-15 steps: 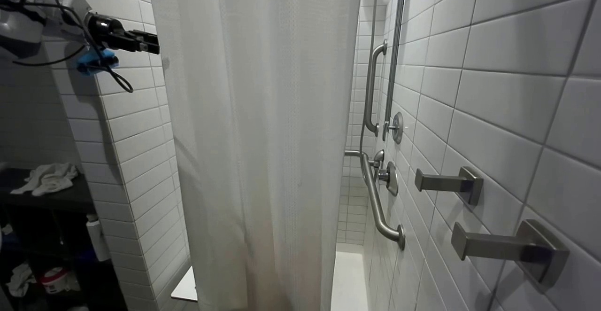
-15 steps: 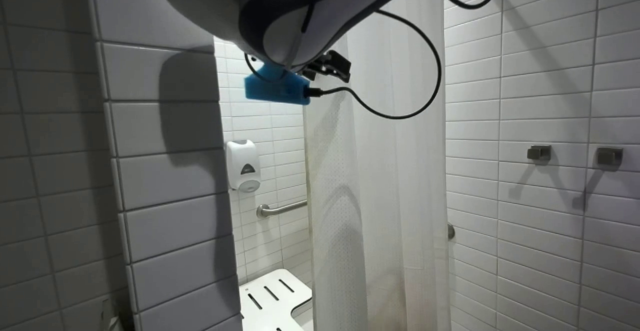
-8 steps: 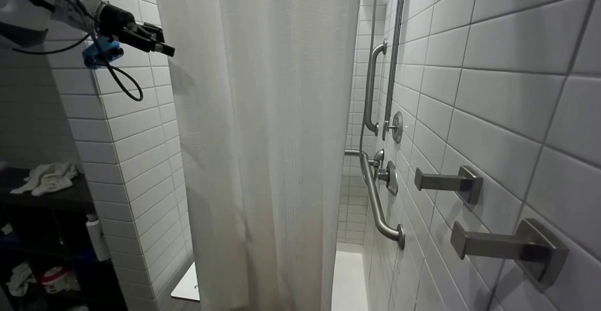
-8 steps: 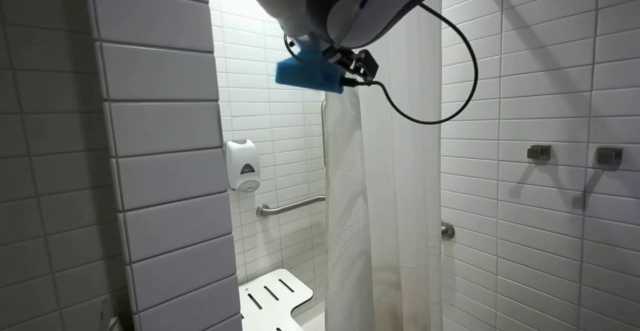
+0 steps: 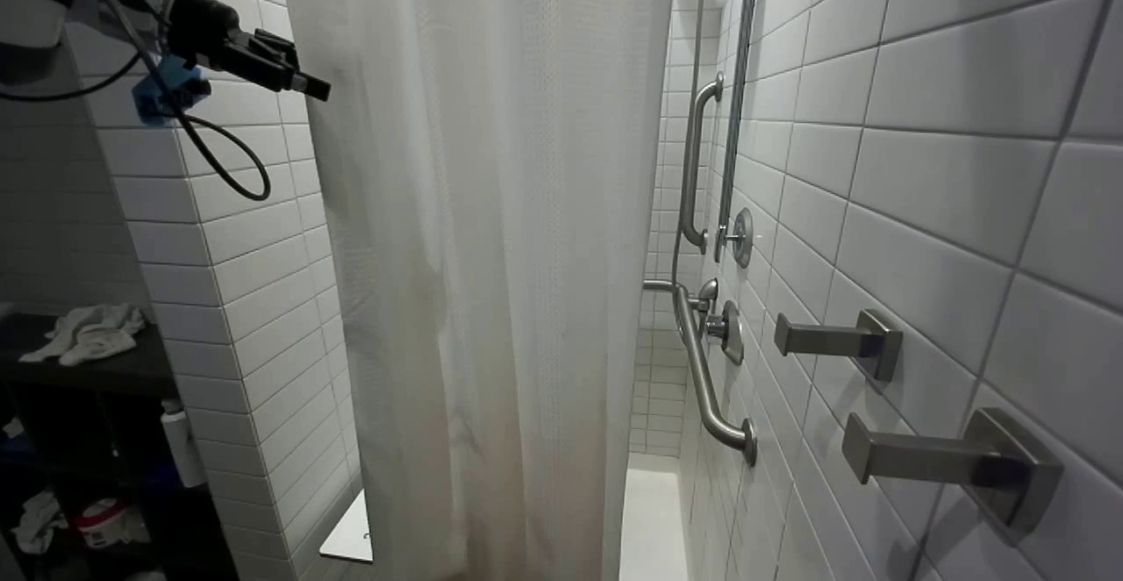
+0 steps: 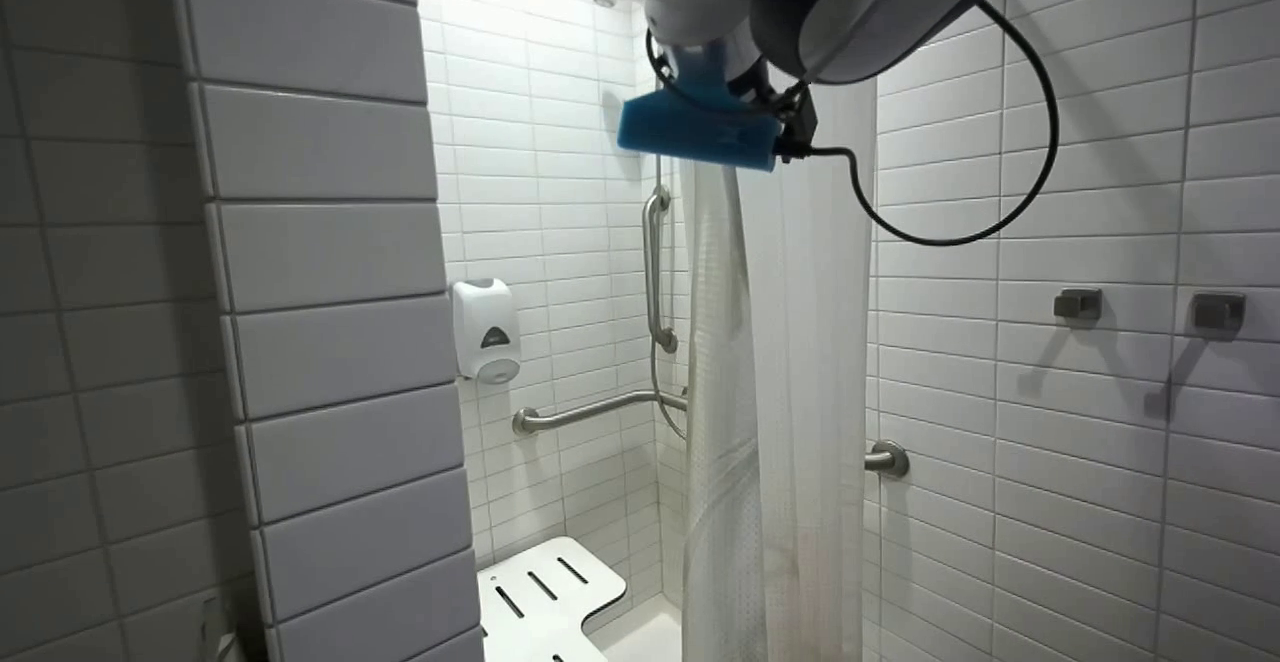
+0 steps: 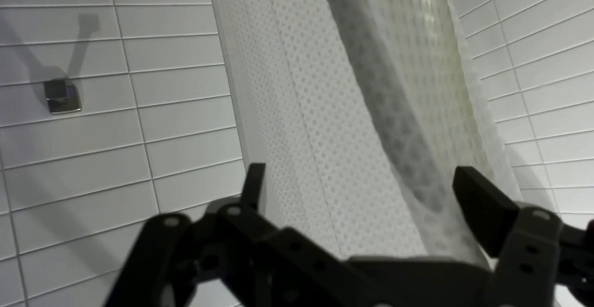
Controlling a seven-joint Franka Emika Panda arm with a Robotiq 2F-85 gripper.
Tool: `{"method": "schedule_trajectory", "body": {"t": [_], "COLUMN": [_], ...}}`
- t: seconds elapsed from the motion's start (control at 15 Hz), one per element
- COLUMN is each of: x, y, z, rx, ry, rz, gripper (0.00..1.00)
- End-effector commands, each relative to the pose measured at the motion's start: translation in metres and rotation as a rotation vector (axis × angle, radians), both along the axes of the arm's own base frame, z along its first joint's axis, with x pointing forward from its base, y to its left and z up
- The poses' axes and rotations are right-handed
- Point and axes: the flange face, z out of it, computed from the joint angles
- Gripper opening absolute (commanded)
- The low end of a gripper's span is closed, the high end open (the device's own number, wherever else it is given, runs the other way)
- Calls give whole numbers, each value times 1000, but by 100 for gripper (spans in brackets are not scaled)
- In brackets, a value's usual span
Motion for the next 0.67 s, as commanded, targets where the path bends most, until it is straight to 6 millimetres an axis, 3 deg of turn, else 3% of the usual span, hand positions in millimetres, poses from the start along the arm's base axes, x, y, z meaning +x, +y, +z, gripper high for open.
{"method": "schedule_trajectory", "body": {"t": [0.0, 0.27, 0.6], "x": [-9, -2, 2], "y": [-22, -45, -62], "z": [10, 19, 16], "rx": [27, 76, 26], "ry": [-2, 25, 43], "rz": [44, 96, 114], "gripper": [100, 100, 100]}}
